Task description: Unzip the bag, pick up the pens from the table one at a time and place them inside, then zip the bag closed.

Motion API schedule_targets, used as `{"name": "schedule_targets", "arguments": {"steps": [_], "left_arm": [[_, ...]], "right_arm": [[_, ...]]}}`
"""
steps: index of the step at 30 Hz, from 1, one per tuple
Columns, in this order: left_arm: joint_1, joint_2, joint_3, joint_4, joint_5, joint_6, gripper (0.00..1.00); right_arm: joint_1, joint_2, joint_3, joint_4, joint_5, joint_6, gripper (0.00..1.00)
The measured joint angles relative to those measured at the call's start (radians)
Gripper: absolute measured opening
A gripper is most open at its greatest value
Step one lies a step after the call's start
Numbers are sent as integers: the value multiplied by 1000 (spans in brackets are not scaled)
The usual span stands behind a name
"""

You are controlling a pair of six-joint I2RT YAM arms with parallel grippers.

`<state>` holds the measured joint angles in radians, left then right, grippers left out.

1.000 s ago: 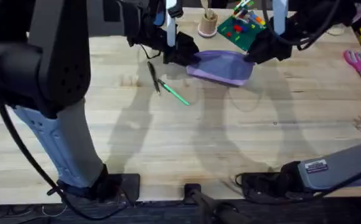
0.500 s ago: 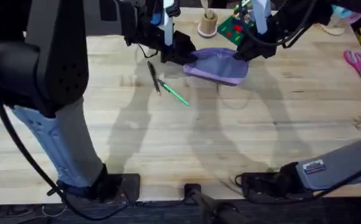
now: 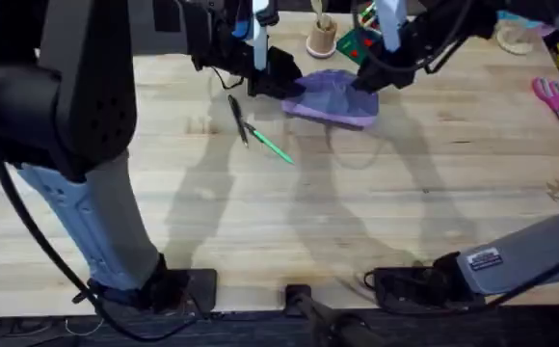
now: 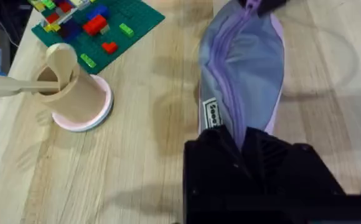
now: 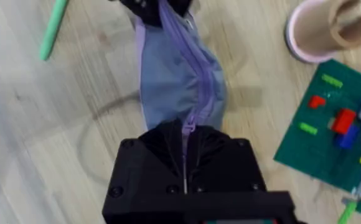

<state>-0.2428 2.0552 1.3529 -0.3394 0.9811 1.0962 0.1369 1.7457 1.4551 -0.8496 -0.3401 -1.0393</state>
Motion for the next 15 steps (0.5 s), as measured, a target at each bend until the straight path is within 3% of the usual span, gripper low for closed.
{"name": "schedule_targets", "arguments": {"steps": [15], "left_arm": [[10, 0, 0, 3, -20, 0, 42]], "right_arm": [[92, 27, 0, 85, 34, 23, 31]]}}
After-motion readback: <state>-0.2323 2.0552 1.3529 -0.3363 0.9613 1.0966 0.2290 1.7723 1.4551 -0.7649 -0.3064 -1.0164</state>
